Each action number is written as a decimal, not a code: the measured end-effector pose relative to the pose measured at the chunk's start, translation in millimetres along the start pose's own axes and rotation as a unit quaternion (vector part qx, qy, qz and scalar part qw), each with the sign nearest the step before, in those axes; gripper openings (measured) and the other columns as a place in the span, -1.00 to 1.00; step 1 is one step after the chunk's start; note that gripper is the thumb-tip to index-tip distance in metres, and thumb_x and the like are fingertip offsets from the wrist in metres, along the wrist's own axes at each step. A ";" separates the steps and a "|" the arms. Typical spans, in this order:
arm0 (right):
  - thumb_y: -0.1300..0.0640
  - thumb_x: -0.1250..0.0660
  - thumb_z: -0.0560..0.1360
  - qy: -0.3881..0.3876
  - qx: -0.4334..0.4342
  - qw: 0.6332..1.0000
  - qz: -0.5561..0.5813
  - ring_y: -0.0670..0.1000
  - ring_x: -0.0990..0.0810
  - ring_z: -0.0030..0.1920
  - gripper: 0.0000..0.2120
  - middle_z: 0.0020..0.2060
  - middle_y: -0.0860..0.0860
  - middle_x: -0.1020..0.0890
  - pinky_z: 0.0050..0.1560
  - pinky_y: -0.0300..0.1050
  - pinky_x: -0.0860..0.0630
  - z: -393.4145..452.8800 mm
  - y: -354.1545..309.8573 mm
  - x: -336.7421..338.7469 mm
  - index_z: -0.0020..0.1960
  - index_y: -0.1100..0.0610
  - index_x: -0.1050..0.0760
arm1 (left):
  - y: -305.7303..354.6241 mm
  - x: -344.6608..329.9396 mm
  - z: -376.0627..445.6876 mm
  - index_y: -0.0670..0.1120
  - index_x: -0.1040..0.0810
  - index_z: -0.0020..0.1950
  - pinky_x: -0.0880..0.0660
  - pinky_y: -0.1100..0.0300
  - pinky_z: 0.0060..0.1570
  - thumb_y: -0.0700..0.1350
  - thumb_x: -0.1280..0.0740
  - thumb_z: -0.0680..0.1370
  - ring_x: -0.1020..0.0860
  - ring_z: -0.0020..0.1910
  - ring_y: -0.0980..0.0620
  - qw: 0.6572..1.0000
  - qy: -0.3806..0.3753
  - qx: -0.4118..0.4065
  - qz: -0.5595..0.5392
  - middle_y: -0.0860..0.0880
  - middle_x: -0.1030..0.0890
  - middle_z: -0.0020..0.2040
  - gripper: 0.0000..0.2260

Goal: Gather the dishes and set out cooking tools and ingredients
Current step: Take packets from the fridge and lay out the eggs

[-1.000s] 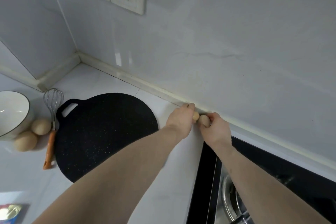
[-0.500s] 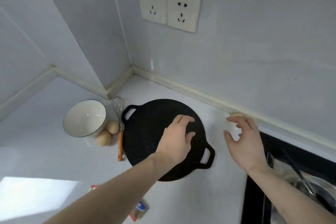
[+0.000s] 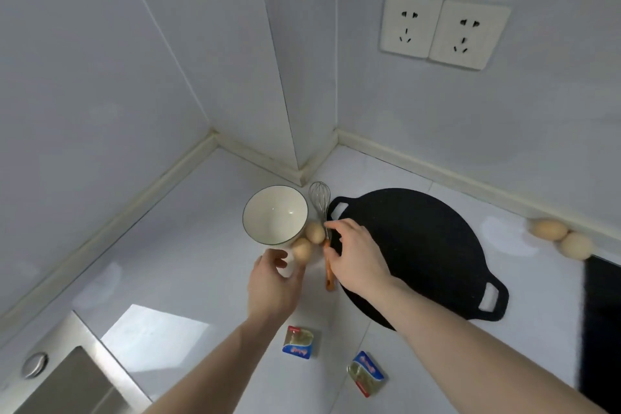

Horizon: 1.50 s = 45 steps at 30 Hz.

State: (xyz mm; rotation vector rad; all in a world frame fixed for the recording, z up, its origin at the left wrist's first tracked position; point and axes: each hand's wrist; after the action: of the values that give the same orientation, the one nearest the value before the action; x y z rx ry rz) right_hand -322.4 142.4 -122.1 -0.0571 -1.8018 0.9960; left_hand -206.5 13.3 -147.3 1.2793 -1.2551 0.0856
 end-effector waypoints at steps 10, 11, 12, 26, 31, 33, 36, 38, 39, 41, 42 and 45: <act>0.21 -0.40 0.50 -0.061 -0.030 0.995 -0.073 0.11 -0.54 0.26 -0.54 0.27 0.03 -0.55 0.23 0.01 -0.52 40.6 -20.2 -28.4 0.38 0.06 -0.44 | 7.1 -21.2 16.4 0.02 -0.59 0.17 -0.46 0.18 0.03 0.06 -0.54 0.44 -0.60 0.00 0.04 0.977 -0.030 0.087 -0.192 0.10 -0.63 -0.02 -0.65; 0.20 -0.42 0.49 -0.067 -0.037 0.994 -0.073 0.12 -0.56 0.24 -0.53 0.24 0.04 -0.57 0.20 0.01 -0.54 40.9 -19.8 -28.2 0.37 0.04 -0.44 | 6.0 -21.3 16.4 0.02 -0.59 0.17 -0.46 0.18 0.04 0.06 -0.55 0.44 -0.60 0.01 0.03 0.976 -0.033 0.091 -0.197 0.10 -0.63 -0.01 -0.64; 0.19 -0.43 0.48 -0.073 -0.041 0.994 -0.072 0.13 -0.58 0.21 -0.53 0.22 0.05 -0.58 0.17 0.01 -0.54 41.1 -19.7 -27.4 0.36 0.03 -0.43 | 5.2 -20.7 16.4 0.03 -0.59 0.18 -0.46 0.17 0.05 0.06 -0.55 0.44 -0.58 0.02 0.03 0.975 -0.037 0.095 -0.199 0.09 -0.62 0.00 -0.64; 0.19 -0.38 0.57 -0.065 -0.047 0.996 0.044 0.00 -0.45 0.36 -0.46 0.36 -0.08 -0.43 0.37 0.01 -0.47 -17.9 6.6 14.8 0.49 -0.09 -0.32 | 11.7 26.5 -40.4 0.18 -0.56 0.15 -0.49 0.26 -0.24 0.12 -0.47 0.50 -0.65 -0.16 0.11 0.987 -0.064 0.046 -0.137 0.14 -0.64 0.07 -0.75; 0.11 -0.40 0.57 0.030 -0.123 0.991 0.049 -0.04 -0.56 0.19 -0.50 0.29 -0.15 -0.46 0.26 0.02 -0.56 -67.3 74.0 85.4 0.45 -0.12 -0.35 | 87.0 -11.4 -50.1 0.22 -0.53 0.17 -0.53 0.28 -0.10 0.02 -0.49 0.50 -0.61 -0.07 0.12 0.979 -0.136 -0.074 -0.133 0.17 -0.56 0.11 -0.71; 0.12 -0.39 0.57 0.059 -0.173 0.983 0.029 0.00 -0.58 0.15 -0.52 0.28 -0.10 -0.47 0.23 0.02 -0.56 -79.5 109.3 113.7 0.43 -0.09 -0.36 | 121.5 -44.7 -49.0 0.15 -0.54 0.28 -0.55 0.19 0.08 0.05 -0.50 0.49 -0.56 0.05 0.15 0.974 -0.154 -0.133 -0.099 0.16 -0.53 0.15 -0.63; 0.15 -0.36 0.58 0.094 -0.237 0.967 0.016 0.05 -0.61 0.08 -0.55 0.25 0.01 -0.50 0.15 -0.08 -0.52 -93.2 165.1 150.5 0.43 0.00 -0.37 | 176.0 -105.4 -50.5 0.10 -0.51 0.33 -0.54 0.13 0.17 0.06 -0.48 0.51 -0.54 0.11 0.12 0.959 -0.204 -0.187 -0.055 0.13 -0.51 0.18 -0.59; 0.13 -0.35 0.57 0.113 -0.266 0.957 0.003 0.08 -0.62 0.04 -0.55 0.22 0.06 -0.53 0.09 -0.12 -0.47 -96.8 193.5 166.3 0.44 0.04 -0.38 | 205.9 -139.9 -50.4 0.08 -0.51 0.32 -0.56 0.08 0.14 0.07 -0.46 0.52 -0.55 0.10 0.06 0.951 -0.228 -0.208 -0.025 0.08 -0.50 0.17 -0.62; 0.13 -0.34 0.57 0.121 -0.282 0.952 -0.001 0.10 -0.62 0.04 -0.55 0.21 0.07 -0.54 0.08 -0.11 -0.47 -97.4 205.1 171.6 0.44 0.04 -0.38 | 217.5 -156.4 -49.6 0.07 -0.52 0.30 -0.56 0.05 0.12 0.08 -0.45 0.52 -0.56 0.10 0.03 0.947 -0.238 -0.217 -0.009 0.07 -0.50 0.17 -0.63; 0.11 -0.35 0.55 0.126 -0.301 0.945 -0.016 0.14 -0.61 0.10 -0.53 0.22 0.09 -0.54 0.16 -0.05 -0.51 -97.0 221.6 178.1 0.44 0.05 -0.39 | 234.5 -184.8 -48.0 0.06 -0.53 0.28 -0.56 0.02 0.11 0.08 -0.43 0.52 -0.57 0.11 -0.02 0.941 -0.253 -0.222 0.022 0.05 -0.50 0.18 -0.65; 0.10 -0.35 0.55 0.124 -0.308 0.943 -0.023 0.14 -0.60 0.12 -0.53 0.23 0.10 -0.54 0.18 -0.02 -0.51 -96.1 232.9 181.0 0.44 0.05 -0.39 | 242.9 -202.1 -48.6 0.06 -0.54 0.27 -0.55 0.02 0.11 0.08 -0.43 0.51 -0.57 0.11 -0.04 0.939 -0.259 -0.222 0.037 0.04 -0.50 0.19 -0.65; 0.09 -0.35 0.51 0.123 -0.313 0.942 -0.024 0.11 -0.58 0.06 -0.62 0.15 0.07 -0.55 0.09 -0.05 -0.51 -89.4 247.7 182.1 0.32 0.00 -0.44 | 254.8 -233.4 -48.4 0.04 -0.54 0.28 -0.53 0.06 0.05 0.06 -0.41 0.52 -0.57 0.10 -0.07 0.936 -0.266 -0.222 0.062 0.02 -0.49 0.20 -0.66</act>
State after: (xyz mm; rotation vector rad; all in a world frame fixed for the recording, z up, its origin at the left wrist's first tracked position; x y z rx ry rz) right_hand -433.8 442.4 -133.8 -0.5066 -1.8076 0.3293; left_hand -435.8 276.2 -138.8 0.8451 -1.6984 -0.4619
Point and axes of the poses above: each hand's wrist, its own z-axis towards the middle knuckle, its own x-axis out of the back of the hand, y = z × x
